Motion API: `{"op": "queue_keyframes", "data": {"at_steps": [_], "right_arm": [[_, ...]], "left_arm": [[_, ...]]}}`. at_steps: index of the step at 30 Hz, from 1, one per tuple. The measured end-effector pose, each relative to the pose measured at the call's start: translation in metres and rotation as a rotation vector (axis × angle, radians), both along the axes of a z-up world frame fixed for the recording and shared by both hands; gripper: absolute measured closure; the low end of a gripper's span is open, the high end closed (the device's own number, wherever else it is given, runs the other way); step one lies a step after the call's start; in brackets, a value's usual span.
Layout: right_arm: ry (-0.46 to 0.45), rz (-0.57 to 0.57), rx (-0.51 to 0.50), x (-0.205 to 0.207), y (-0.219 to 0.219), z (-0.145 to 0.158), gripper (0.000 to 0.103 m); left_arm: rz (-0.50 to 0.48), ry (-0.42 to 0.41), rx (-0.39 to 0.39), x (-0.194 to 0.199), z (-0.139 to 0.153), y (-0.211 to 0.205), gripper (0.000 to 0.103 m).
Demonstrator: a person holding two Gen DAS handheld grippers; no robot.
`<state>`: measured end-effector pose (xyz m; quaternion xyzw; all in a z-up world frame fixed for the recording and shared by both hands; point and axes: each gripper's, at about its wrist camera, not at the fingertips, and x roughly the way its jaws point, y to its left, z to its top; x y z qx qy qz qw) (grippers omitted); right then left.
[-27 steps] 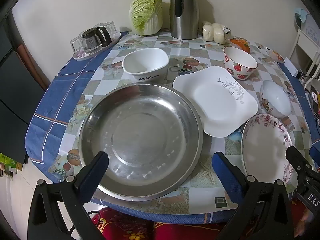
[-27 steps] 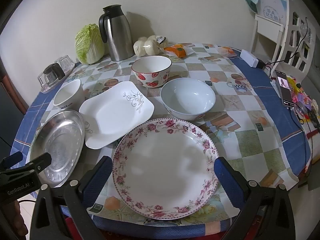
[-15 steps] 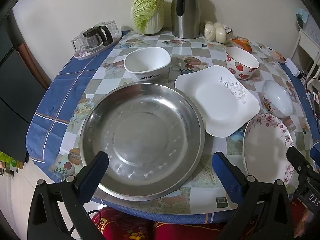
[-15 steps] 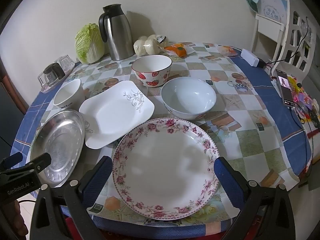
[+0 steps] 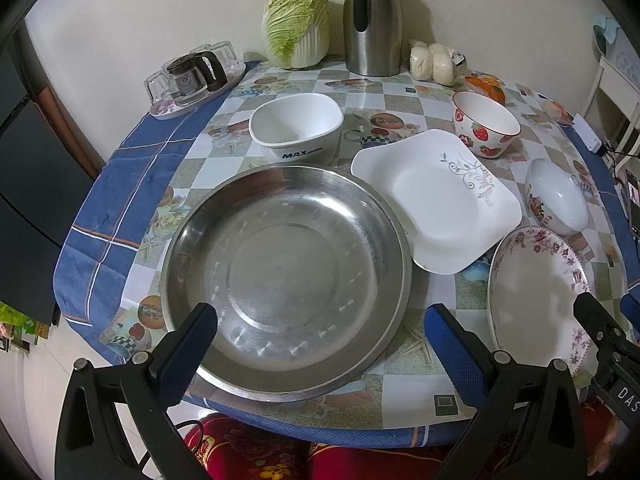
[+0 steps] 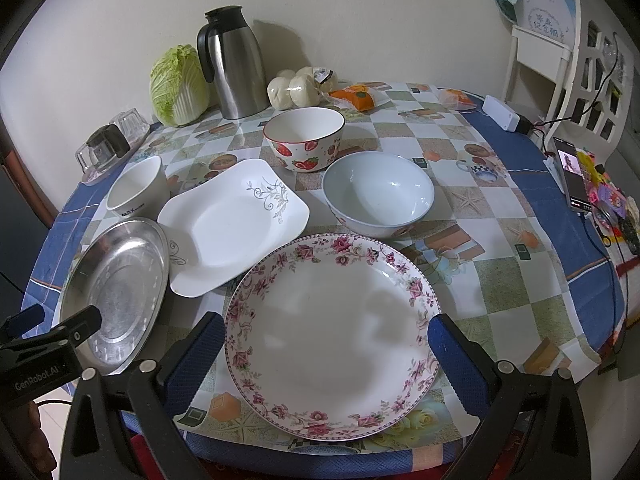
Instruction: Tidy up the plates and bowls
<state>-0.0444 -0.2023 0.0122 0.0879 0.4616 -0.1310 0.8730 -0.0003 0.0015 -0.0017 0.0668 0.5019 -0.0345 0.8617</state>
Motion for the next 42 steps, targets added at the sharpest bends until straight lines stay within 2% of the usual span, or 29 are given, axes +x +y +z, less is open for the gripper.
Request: {"op": "queue_keyframes", "data": {"at_steps": [42], "right_arm": [[0.004,0.0,0.005,0.0012,0.0,-0.0016,0.0]], "left_arm": [[0.002,-0.001,0.008,-0.0011,0.002,0.0059,0.0]]}}
